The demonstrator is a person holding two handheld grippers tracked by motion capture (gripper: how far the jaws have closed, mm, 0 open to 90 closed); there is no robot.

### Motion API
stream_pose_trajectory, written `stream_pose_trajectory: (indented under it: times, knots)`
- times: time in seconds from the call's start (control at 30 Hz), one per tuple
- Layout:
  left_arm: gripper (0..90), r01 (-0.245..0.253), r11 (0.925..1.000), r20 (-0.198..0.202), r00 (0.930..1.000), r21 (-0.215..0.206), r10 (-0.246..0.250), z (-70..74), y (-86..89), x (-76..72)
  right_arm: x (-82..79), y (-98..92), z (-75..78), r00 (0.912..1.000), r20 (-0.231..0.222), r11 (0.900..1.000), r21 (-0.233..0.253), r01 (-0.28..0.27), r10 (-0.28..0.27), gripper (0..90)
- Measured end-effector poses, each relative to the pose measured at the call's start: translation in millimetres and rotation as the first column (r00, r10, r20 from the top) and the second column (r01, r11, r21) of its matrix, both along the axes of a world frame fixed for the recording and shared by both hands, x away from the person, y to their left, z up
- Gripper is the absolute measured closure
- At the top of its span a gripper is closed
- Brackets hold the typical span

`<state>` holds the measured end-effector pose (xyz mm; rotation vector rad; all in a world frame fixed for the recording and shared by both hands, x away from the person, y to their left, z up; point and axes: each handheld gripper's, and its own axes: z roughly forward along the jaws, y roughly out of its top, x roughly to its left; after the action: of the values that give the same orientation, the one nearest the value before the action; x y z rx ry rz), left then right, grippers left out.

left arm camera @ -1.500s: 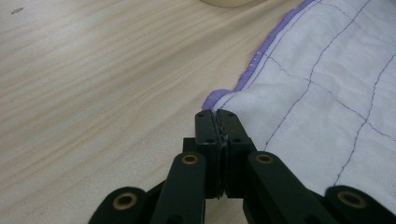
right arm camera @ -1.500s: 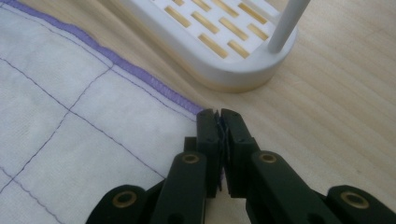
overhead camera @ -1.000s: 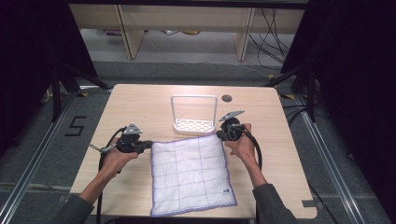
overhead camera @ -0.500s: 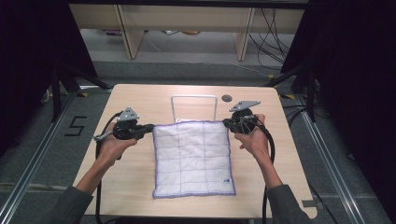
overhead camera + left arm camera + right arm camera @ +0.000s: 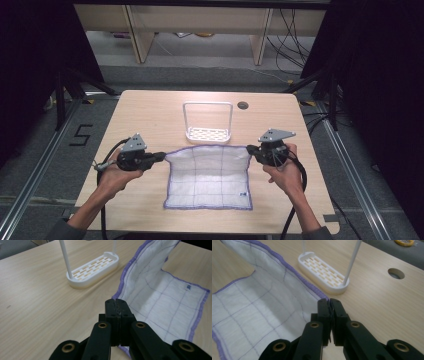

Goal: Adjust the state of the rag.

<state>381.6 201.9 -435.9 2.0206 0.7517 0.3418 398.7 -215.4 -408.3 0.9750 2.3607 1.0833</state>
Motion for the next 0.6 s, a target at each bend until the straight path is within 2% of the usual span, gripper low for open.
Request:
stream_pose_trajectory:
  times: [0.03, 0.07, 0.1, 0.17, 0.2, 0.23, 0.27, 0.3, 0.37, 0.47, 0.5, 0.53, 0.6]
  knots:
    - [88.7, 0.003, 0.9999, -0.003, 1.0, 0.011, -0.003, -1.3, 0.4, -5.4, -6.0, -0.5, -2.6, 0.9995, 0.026, 1.0, -0.006, -0.015, 0.015, 87.8]
    - [88.7, 0.01, 0.9999, -0.001, 0.9999, 0.001, -0.01, -3.5, 0.1, -9.1, -13.9, 0.2, -4.2, 1.0, 0.008, 1.0, 0.001, -0.002, 0.002, 87.8]
    - [88.6, 0.02, 0.9998, -0.003, 0.9998, 0.003, -0.02, -5.6, 0.3, -14.1, -16.9, -0.6, -5.6, 0.9995, 0.026, 1.0, -0.007, -0.017, 0.017, 87.8]
    - [88.6, 0.046, 0.9989, -0.019, 0.9988, 0.001, -0.046, -9.8, 1.2, -23.4, -29.0, -1.6, -9.8, 0.9992, 0.033, 1.0, -0.003, -0.02, 0.02, 87.8]
    - [88.6, 0.053, 0.9985, -0.023, 0.9984, 0.012, -0.052, -12.5, 2.1, -27.9, -36.6, -0.4, -12.5, 0.9998, 0.013, 1.0, 0.007, -0.014, 0.014, 87.8]
    - [88.6, 0.047, 0.9988, -0.017, 0.9988, 0.01, -0.047, -15.1, 2.2, -30.6, -42.4, -0.6, -16.2, 0.9995, 0.016, 1.0, -0.006, -0.029, 0.029, 87.8]
    - [88.6, 0.049, 0.9987, -0.031, 0.9983, 0.013, -0.049, -17.6, 2.0, -34.2, -46.9, 0.6, -19.0, 0.9996, 0.007, 1.0, -0.008, -0.028, 0.028, 87.8]
    - [88.6, 0.055, 0.9985, -0.039, 0.9977, -0.007, -0.055, -22.0, 0.7, -37.4, -51.5, 1.9, -22.7, 0.9994, 0.002, 0.999, -0.019, -0.034, 0.034, 87.7]
    - [88.6, 0.069, 0.9976, -0.054, 0.9962, -0.005, -0.069, -28.3, -1.0, -44.1, -57.7, 3.9, -29.6, 0.9981, -0.002, 0.998, -0.022, -0.062, 0.062, 87.8]
    - [88.5, 0.088, 0.9961, -0.071, 0.9936, -0.004, -0.088, -34.5, -2.8, -52.4, -66.0, 5.3, -37.0, 0.9981, -0.009, 0.998, -0.03, -0.061, 0.06, 87.7]
    - [88.5, 0.087, 0.9962, -0.077, 0.9933, 0.004, -0.087, -35.5, -3.4, -54.6, -69.5, 5.6, -43.2, 0.9977, -0.029, 0.998, -0.03, -0.062, 0.061, 87.7]
    - [88.5, 0.088, 0.9961, -0.08, 0.993, -0.005, -0.088, -37.5, -3.9, -55.8, -69.5, 5.6, -43.2, 0.9977, -0.029, 0.998, -0.03, -0.062, 0.061, 87.7]
    - [88.4, 0.105, 0.9945, -0.084, 0.9911, 0.01, -0.103, -40.8, -3.9, -58.3, -71.3, 4.4, -47.6, 0.9969, -0.036, 0.997, -0.025, -0.071, 0.07, 87.7]
